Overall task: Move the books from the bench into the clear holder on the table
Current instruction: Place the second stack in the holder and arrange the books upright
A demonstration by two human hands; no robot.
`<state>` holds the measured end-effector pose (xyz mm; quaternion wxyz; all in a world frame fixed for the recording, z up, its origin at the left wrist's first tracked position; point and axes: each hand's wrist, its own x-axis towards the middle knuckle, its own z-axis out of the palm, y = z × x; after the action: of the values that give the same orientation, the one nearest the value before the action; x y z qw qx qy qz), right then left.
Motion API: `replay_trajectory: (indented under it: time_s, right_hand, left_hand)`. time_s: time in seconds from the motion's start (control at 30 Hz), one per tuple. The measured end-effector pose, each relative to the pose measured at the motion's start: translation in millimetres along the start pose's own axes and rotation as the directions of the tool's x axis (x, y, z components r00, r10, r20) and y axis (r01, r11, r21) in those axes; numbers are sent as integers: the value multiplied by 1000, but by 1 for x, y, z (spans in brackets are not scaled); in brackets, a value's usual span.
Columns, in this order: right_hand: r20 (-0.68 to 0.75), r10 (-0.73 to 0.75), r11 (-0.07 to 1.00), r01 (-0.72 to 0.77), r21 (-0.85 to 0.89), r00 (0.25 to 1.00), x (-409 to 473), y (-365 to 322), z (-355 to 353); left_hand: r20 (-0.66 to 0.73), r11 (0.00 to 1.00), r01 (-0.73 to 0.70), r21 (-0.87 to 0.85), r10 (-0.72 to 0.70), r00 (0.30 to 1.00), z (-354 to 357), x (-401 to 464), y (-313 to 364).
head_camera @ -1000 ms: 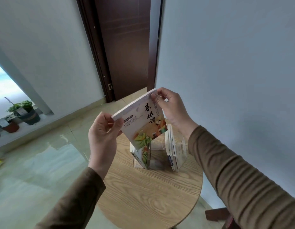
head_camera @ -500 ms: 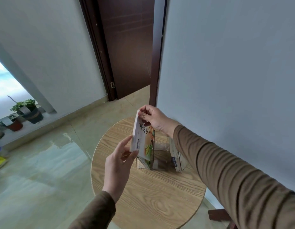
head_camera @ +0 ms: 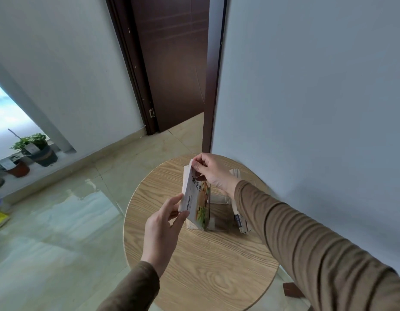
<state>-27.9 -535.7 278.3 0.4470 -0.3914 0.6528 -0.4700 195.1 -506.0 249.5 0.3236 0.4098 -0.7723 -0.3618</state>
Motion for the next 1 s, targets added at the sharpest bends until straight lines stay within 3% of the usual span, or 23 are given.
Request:
replay_trajectory:
  time_s: [0.2,0.37,0.53,0.63,0.73,1.0]
  right_hand:
    - [-112,55,993,-67,-102,992,5,18,5]
    - [-109,95,949,-123,-291,989,-13,26,12]
    - [20,66,738,-35,-674,998,-52,43,23]
    - [117,65,590,57,-806,991,-62,63,32]
    - [62,42,540,29,-841,997,-61,78,40]
    - [-29,40,566,-47,-823,999,-59,90,54]
  left_hand:
    - [55,959,-92,269,80,995,23,17,-22]
    - [129,974,-89,207,63,990,29,23,-30]
    - [229,984,-121,134,88,969,22,26,-41]
    - [276,975,-160,152,113,955,18,31,-47]
    - [273,967,-187,172,135,952,18,32,-48]
    - [279,961,-180,208,118,953,15,35,-46]
